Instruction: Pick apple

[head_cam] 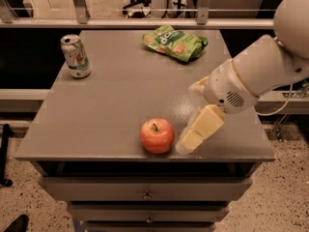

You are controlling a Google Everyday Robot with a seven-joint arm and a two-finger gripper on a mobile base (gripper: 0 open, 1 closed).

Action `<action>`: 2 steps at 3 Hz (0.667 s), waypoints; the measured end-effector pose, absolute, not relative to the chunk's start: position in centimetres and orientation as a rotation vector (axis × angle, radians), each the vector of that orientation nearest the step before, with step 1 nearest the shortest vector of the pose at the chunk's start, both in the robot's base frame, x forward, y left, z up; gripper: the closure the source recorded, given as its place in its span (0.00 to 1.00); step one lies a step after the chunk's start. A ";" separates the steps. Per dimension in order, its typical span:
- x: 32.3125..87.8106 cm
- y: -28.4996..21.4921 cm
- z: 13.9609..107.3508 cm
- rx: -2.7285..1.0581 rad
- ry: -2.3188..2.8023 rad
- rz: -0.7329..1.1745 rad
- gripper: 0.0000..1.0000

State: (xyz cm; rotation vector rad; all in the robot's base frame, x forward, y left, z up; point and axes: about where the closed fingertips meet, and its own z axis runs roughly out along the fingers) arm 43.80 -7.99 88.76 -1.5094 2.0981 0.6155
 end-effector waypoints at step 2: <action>41.3 -2.2 86.7 -1.467 1.985 0.789 0.00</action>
Offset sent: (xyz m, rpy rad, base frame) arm -0.0381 0.0751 -0.0378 0.2094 0.0185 0.0454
